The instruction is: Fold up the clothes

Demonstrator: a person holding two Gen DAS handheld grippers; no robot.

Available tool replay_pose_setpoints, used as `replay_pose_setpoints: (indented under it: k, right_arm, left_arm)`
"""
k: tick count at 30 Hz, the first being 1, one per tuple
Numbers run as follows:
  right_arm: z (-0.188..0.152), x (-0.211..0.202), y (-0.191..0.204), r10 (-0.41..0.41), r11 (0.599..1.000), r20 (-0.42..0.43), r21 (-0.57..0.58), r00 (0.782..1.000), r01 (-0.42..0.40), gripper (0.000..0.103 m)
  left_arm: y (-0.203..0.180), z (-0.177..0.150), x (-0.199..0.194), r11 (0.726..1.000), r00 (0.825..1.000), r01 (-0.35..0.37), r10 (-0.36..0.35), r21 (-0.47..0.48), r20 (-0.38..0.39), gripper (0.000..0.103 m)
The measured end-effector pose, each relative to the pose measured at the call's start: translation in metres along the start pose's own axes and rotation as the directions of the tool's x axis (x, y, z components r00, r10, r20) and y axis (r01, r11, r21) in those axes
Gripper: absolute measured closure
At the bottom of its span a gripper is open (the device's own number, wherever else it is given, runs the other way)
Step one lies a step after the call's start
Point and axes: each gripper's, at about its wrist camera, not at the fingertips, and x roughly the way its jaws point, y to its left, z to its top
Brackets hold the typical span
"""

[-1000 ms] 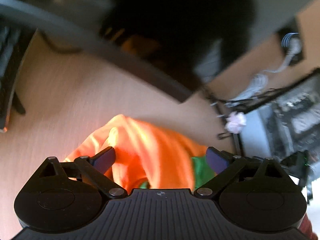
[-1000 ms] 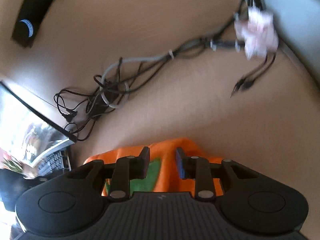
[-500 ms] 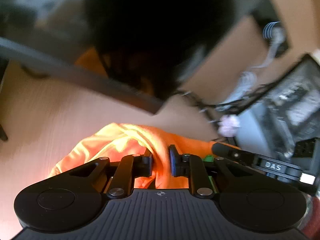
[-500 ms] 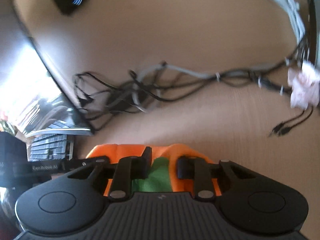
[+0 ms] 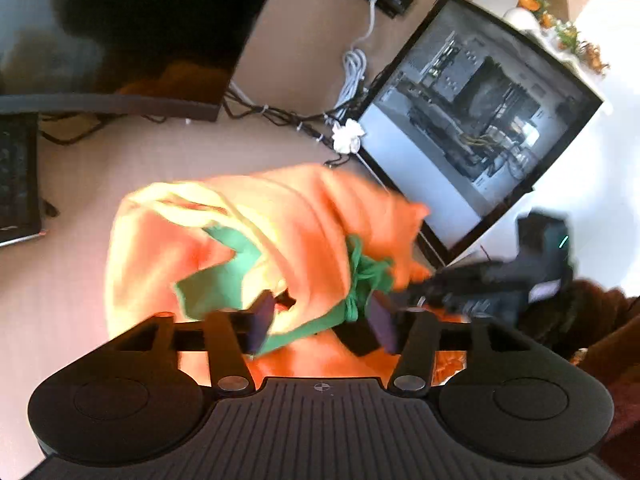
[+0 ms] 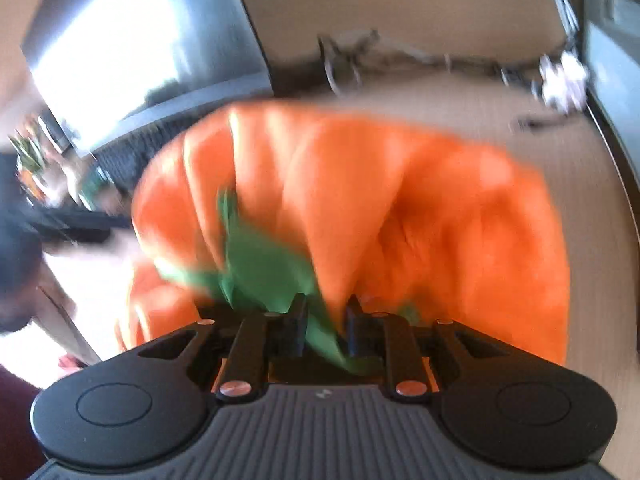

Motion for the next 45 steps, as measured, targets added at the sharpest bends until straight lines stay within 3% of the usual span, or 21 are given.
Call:
replay_pose_setpoints:
  k: [4,7,10,16,18,20,21,22,24,26,28,31,32,34,36,37,38,39,40,41,45]
  right_arm:
    - [-0.017,0.002,0.008,-0.022,1.000,0.018,0.001,1.000,0.022,0.084]
    - [-0.018,0.007,0.011,-0.047,0.999,0.033,-0.003,0.998,0.047,0.084]
    - [-0.018,0.004,0.014,-0.094,0.995,0.048,-0.027,0.994,0.095,0.084]
    - [-0.001,-0.031,0.002,-0.211,0.977,0.201,0.025,0.957,0.210,0.082]
    - [0.008,-0.035,-0.007,-0.194,0.981,0.198,0.048,0.961,0.188,0.069]
    - [0.015,-0.032,-0.013,-0.158,0.987,0.178,0.053,0.971,0.151,0.041]
    - [0.019,-0.024,-0.015,-0.134,0.991,0.145,0.038,0.980,0.129,0.038]
    - [0.023,-0.013,-0.015,-0.112,0.994,0.110,0.016,0.988,0.111,0.037]
    - [0.027,0.012,-0.008,-0.119,0.988,0.085,-0.089,0.989,0.127,0.038]
    - [0.031,0.037,0.000,-0.131,0.971,0.062,-0.195,0.989,0.141,0.073]
    - [0.048,0.044,0.002,-0.126,0.966,0.091,-0.215,0.988,0.142,0.078]
    - [0.083,0.027,-0.021,-0.015,0.998,0.181,-0.057,0.983,0.026,0.079]
    - [0.092,0.020,-0.030,0.012,1.000,0.211,-0.009,0.977,-0.010,0.080]
    - [0.098,0.023,-0.046,-0.027,0.999,0.192,0.031,0.981,0.021,0.079]
    - [0.097,0.034,-0.060,-0.093,0.995,0.134,0.049,0.987,0.087,0.079]
    - [0.092,0.043,-0.066,-0.140,0.990,0.086,0.044,0.986,0.136,0.079]
    - [0.086,0.051,-0.071,-0.178,0.984,0.048,0.034,0.983,0.176,0.079]
    - [0.078,0.057,-0.076,-0.217,0.976,0.019,0.017,0.976,0.216,0.079]
    - [0.071,0.058,-0.078,-0.246,0.969,0.009,0.007,0.969,0.246,0.079]
    - [0.064,0.053,-0.080,-0.257,0.966,0.016,0.002,0.966,0.257,0.078]
    - [0.067,0.018,-0.072,-0.247,0.968,0.110,-0.016,0.963,0.250,0.078]
  left_arm:
    - [-0.003,0.027,-0.014,1.000,0.991,-0.015,0.013,0.011,0.130,0.009]
    - [-0.004,0.052,0.008,0.999,0.983,-0.023,0.029,-0.031,0.181,0.007]
    - [0.005,0.059,0.035,0.993,0.992,-0.006,0.021,-0.119,0.122,0.008]
    - [0.021,0.032,0.068,0.994,0.998,0.028,-0.035,-0.103,-0.061,0.007]
    - [0.024,0.024,0.086,0.995,0.994,0.018,-0.028,-0.097,-0.108,0.007]
    - [0.027,0.020,0.103,0.996,0.992,-0.022,0.012,-0.083,-0.129,0.008]
    - [0.028,0.019,0.112,0.996,0.991,-0.051,0.041,-0.079,-0.128,0.011]
    - [0.030,0.020,0.120,0.993,0.990,-0.079,0.068,-0.083,-0.125,0.020]
    - [0.036,0.027,0.132,0.984,0.987,-0.127,0.112,-0.122,-0.119,0.035]
    - [0.039,0.039,0.136,0.979,0.987,-0.137,0.122,-0.153,-0.105,0.054]
    - [0.037,0.055,0.127,0.983,0.996,-0.090,0.085,-0.158,-0.039,0.054]
    - [0.039,0.073,0.114,0.983,0.994,-0.067,0.080,-0.171,0.069,0.050]
    - [0.042,0.076,0.116,0.978,0.989,-0.117,0.129,-0.172,0.065,0.049]
    - [0.047,0.077,0.128,0.956,0.966,-0.255,0.259,-0.143,0.008,0.047]
    - [0.051,0.071,0.146,0.911,0.911,-0.407,0.401,-0.064,-0.096,0.047]
    - [0.052,0.067,0.151,0.896,0.890,-0.444,0.438,-0.021,-0.128,0.044]
    - [0.052,0.062,0.152,0.889,0.880,-0.458,0.455,0.015,-0.137,0.032]
    - [0.050,0.061,0.148,0.888,0.878,-0.459,0.459,0.033,-0.134,0.029]
    - [0.047,0.060,0.143,0.890,0.881,-0.454,0.456,0.044,-0.129,0.029]
    - [0.043,0.062,0.136,0.902,0.895,-0.430,0.431,0.035,-0.114,0.027]
    - [0.029,0.075,0.106,0.968,0.969,-0.245,0.245,-0.045,-0.014,0.016]
